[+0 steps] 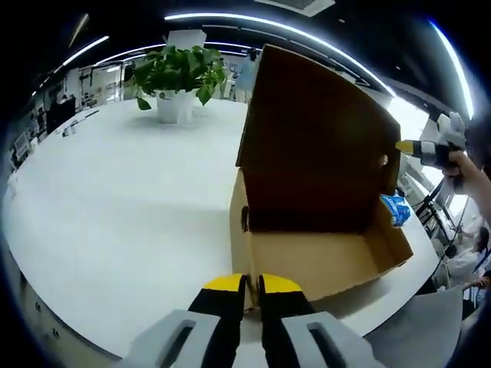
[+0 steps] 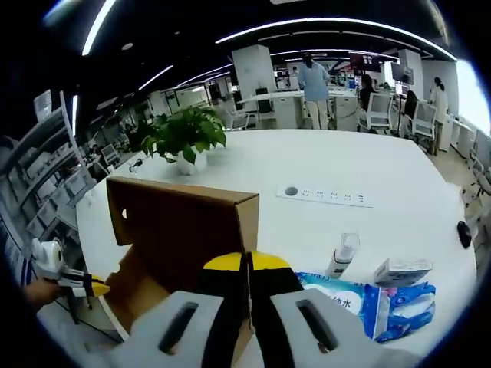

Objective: Operate the shoe box by opening the lid, removing the specified soft item, and placing it in the target area until the item is outside and the box remains undamaged.

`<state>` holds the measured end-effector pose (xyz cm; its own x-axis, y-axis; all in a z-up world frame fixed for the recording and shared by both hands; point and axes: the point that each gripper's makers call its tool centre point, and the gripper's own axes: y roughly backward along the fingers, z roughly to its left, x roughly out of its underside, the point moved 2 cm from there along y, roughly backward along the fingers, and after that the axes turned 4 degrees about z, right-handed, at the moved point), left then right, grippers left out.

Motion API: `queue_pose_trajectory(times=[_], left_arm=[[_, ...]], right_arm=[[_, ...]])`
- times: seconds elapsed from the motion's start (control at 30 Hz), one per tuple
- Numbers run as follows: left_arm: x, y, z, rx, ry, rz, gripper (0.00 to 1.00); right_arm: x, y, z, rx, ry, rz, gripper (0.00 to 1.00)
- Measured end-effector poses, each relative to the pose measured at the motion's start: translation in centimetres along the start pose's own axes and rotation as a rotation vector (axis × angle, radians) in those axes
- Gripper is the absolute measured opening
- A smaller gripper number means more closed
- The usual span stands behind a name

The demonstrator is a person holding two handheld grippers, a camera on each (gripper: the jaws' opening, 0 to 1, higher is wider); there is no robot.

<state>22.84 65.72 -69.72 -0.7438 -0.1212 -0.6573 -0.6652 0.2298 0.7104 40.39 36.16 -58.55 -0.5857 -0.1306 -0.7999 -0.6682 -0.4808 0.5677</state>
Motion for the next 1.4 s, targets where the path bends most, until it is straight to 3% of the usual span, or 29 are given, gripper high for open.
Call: queue_pose_trajectory(times=[0.4,0.77,1.23,1.4], left_arm=[[0.2,0.1,-0.3,0.008,-0.017,0.003,0.06],[0.2,0.1,-0.2,0.021,-0.040,0.008,0.07],[0.2,0.1,-0.3,0.038,-0.050,0.001,0.07],[0.4,0.5,-0.6,0.049,-0.087,0.009,0.08]], right_arm=[[2.0,3.0,0.8,0.022,0.017,-0.077,0.00],[3.8,5.0,2.3,0.030,0.076,-0.105,0.00],[6.3,6.3,3.4,0.042,0.066,-0.134,0.01],[7.2,6.6,3.8,0.059,0.088,-0.132,0.01]])
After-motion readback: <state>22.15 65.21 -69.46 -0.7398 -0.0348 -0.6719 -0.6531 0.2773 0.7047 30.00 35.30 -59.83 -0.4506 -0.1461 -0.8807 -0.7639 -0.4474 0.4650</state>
